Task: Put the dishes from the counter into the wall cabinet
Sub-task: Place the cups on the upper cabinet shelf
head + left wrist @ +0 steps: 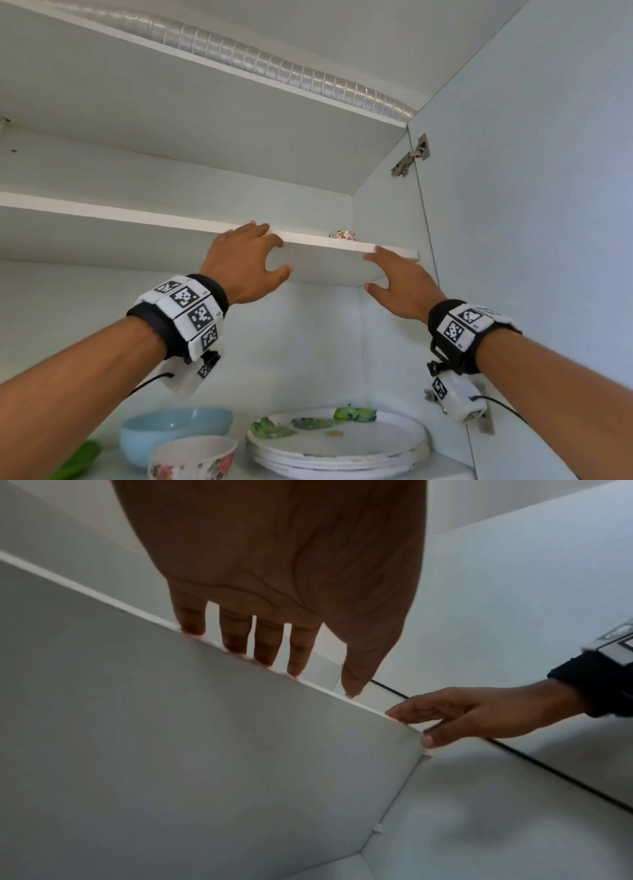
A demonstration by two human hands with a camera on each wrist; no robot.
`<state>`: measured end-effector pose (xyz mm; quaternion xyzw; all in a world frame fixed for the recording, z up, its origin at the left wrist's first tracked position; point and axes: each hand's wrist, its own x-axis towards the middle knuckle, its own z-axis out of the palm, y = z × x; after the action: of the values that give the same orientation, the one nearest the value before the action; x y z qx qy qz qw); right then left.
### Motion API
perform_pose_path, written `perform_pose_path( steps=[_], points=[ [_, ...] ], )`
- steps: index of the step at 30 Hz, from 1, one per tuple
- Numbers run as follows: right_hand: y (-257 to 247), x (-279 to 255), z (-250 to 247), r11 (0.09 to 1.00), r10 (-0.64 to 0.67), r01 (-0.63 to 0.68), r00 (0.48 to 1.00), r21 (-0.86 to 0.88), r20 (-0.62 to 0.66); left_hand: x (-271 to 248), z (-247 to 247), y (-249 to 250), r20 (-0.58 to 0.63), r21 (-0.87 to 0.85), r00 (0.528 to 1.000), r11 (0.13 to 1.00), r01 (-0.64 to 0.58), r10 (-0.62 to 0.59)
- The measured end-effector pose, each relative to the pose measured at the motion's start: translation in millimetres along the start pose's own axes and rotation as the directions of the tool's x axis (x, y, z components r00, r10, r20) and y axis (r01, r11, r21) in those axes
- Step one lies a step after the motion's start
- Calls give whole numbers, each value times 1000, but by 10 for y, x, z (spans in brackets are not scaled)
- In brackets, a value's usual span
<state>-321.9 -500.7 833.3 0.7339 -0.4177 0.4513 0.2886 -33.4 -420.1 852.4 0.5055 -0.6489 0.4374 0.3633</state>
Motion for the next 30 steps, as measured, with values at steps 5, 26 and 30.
perform_pose_path(
  steps=[5,26,30],
  points=[
    [-145,-550,-31,997,-76,77,995,-15,65,-495,-54,376,105,-54,993,998,-38,44],
    [-1927,-3770,1136,907,-126,-1,953,421,274,-4482,246,441,617,-232,785,939,255,-60],
    [-2388,-4672,1494,925,-202,-56,764,375,613,-5596,312,-43,804,-69,567,919,389,-180]
  ],
)
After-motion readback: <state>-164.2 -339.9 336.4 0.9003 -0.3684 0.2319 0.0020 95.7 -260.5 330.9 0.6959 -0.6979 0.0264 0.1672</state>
